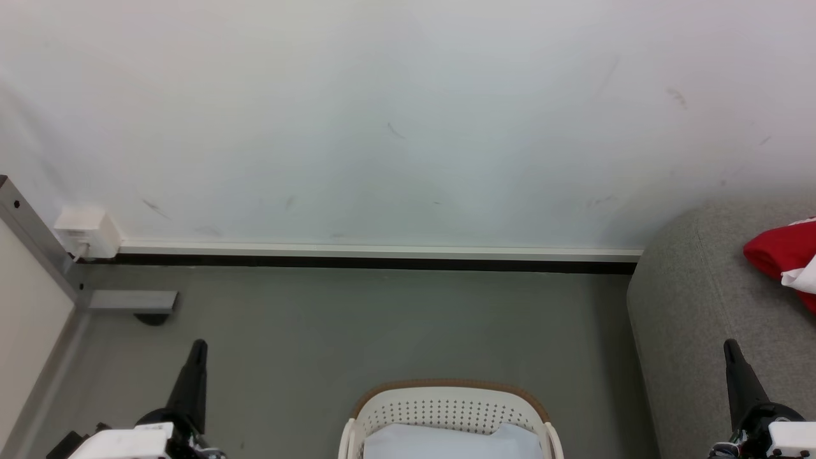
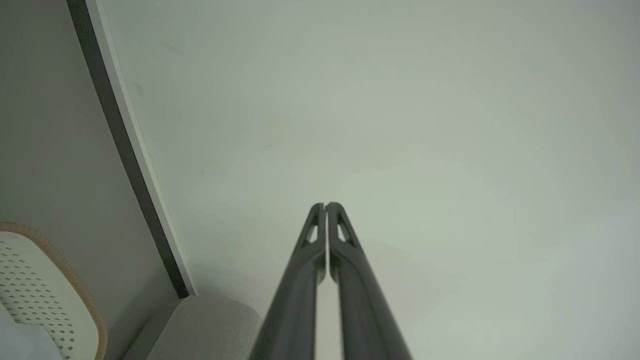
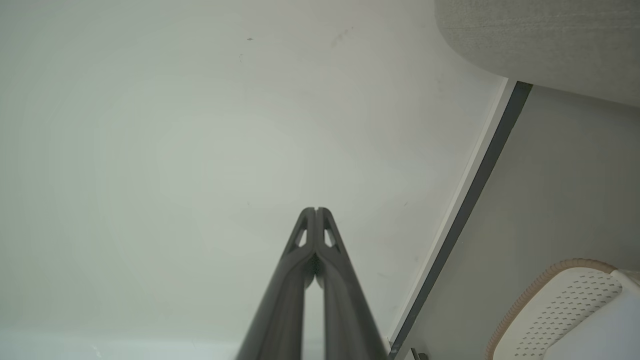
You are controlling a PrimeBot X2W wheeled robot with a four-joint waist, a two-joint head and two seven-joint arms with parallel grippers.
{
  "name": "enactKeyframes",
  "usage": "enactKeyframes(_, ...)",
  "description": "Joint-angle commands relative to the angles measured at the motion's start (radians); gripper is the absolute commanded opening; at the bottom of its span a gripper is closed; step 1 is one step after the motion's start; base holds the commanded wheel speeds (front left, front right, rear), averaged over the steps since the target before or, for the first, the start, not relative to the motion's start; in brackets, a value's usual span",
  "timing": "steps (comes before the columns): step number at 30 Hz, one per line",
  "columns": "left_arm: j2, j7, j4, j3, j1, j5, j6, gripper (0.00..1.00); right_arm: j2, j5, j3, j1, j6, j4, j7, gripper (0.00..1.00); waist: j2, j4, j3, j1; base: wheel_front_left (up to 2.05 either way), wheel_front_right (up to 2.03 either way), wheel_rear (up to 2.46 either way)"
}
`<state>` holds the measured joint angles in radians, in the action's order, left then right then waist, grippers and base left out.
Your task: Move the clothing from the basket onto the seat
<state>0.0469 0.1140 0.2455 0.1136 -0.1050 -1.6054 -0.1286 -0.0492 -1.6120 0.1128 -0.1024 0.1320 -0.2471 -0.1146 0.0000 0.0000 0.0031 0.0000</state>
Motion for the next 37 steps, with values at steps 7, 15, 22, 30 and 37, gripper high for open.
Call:
enactKeyframes(7,0.006,0.004,-0.003,0.003,-0.008,-0.014,-0.004,0.0,-0.002,-0.002,0.003,-0.013,-0.002,0.005,-0.003,0.0,0.0,0.0,0.0,0.0,0.0,0.0,0.0)
enactKeyframes(15,0.006,0.004,-0.003,0.002,-0.008,-0.014,-0.004,0.0,-0.002,-0.002,0.003,-0.013,-0.002,0.005,-0.003,0.0,0.0,0.0,0.0,0.0,0.0,0.0,0.0)
enactKeyframes(22,0.006,0.004,-0.003,0.002,-0.008,-0.014,-0.004,0.0,-0.002,-0.002,0.003,-0.013,-0.002,0.005,-0.003,0.0,0.0,0.0,0.0,0.0,0.0,0.0,0.0)
enactKeyframes(30,0.006,0.004,-0.003,0.002,-0.008,-0.014,-0.004,0.0,-0.002,-0.002,0.003,-0.013,-0.002,0.005,-0.003,0.0,0.0,0.0,0.0,0.0,0.0,0.0,0.0)
enactKeyframes(37,0.006,0.004,-0.003,0.002,-0.008,-0.014,-0.004,0.0,-0.002,-0.002,0.003,-0.013,-0.002,0.005,-0.003,0.0,0.0,0.0,0.0,0.0,0.0,0.0,0.0)
